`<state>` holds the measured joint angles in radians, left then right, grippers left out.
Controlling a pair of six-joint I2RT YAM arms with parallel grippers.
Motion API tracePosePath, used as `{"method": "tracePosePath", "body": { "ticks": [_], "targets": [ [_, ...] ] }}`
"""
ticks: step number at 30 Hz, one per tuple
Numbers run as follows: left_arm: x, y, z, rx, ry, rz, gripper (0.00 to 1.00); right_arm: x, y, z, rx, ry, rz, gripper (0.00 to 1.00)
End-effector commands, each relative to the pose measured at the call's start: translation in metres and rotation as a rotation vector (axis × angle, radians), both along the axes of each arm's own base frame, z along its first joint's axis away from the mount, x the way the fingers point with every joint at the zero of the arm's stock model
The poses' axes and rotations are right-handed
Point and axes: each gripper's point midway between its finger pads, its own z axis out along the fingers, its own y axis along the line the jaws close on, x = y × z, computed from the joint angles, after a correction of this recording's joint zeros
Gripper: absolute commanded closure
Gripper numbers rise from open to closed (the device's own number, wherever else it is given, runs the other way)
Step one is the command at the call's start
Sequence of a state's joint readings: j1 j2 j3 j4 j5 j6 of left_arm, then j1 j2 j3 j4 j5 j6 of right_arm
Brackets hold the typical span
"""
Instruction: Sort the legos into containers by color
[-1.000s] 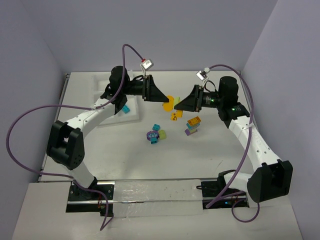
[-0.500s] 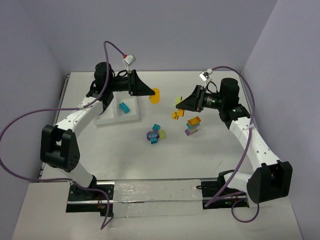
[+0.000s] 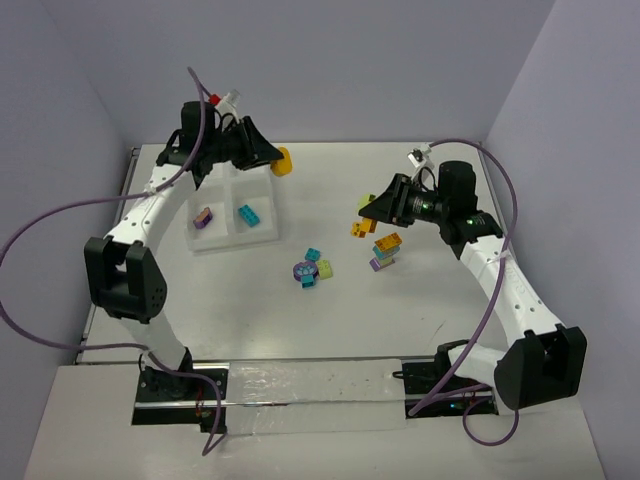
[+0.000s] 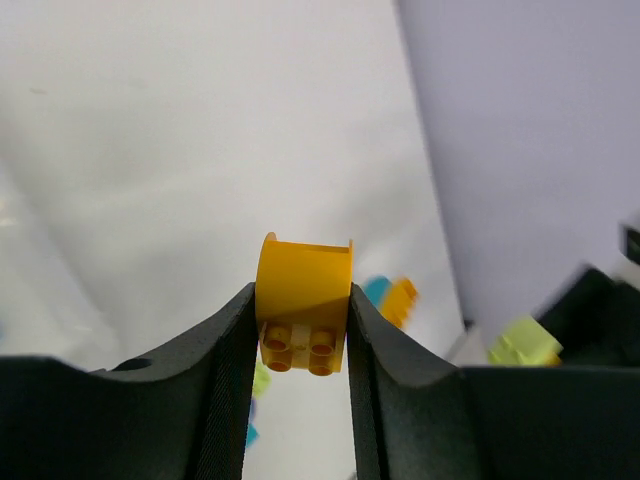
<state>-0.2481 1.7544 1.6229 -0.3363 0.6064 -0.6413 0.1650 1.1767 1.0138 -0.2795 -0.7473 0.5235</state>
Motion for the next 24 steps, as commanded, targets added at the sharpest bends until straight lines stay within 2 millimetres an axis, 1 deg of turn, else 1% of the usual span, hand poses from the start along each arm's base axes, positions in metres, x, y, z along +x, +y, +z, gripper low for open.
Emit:
{"method": "tracePosePath", "body": {
  "ticks": [1, 4, 6, 7, 9, 11, 14, 17, 21, 22, 23, 24],
  "targets": [
    [0.055, 0.056, -0.044, 0.304, 0.113, 0.341, 1.00, 0.007, -0.013, 0.022, -0.051, -0.094, -0.079, 1.00],
    [0.092, 0.067, -0.064, 0.386, 0.151, 0.423, 1.00, 0.009, -0.017, 0.017, -0.078, -0.080, -0.099, 1.00],
    [0.103, 0.075, -0.072, 0.421, 0.159, 0.474, 1.00, 0.009, -0.018, 0.016, -0.087, -0.074, -0.105, 1.00],
    [0.111, 0.083, -0.076, 0.446, 0.155, 0.522, 1.00, 0.009, -0.018, 0.015, -0.093, -0.074, -0.105, 1.00],
    [0.121, 0.089, -0.081, 0.452, 0.154, 0.553, 1.00, 0.008, -0.019, 0.014, -0.096, -0.073, -0.108, 1.00],
    [0.131, 0.104, -0.092, 0.474, 0.158, 0.613, 1.00, 0.008, -0.019, 0.012, -0.100, -0.065, -0.106, 1.00],
    [0.143, 0.116, -0.101, 0.476, 0.153, 0.650, 1.00, 0.008, -0.019, 0.011, -0.105, -0.060, -0.101, 1.00],
    [0.151, 0.119, -0.111, 0.471, 0.161, 0.657, 1.00, 0.008, -0.019, 0.009, -0.109, -0.056, -0.096, 1.00],
    [0.164, 0.118, -0.118, 0.443, 0.169, 0.664, 1.00, 0.011, -0.017, 0.006, -0.107, -0.044, -0.091, 1.00],
    [0.166, 0.118, -0.121, 0.442, 0.170, 0.665, 0.96, 0.012, -0.017, 0.005, -0.106, -0.040, -0.089, 1.00],
    [0.168, 0.119, -0.124, 0.444, 0.171, 0.666, 0.87, 0.012, -0.016, 0.005, -0.105, -0.038, -0.087, 1.00],
    [0.169, 0.119, -0.126, 0.444, 0.171, 0.669, 0.70, 0.013, -0.016, 0.005, -0.104, -0.038, -0.086, 1.00]
  ]
}}
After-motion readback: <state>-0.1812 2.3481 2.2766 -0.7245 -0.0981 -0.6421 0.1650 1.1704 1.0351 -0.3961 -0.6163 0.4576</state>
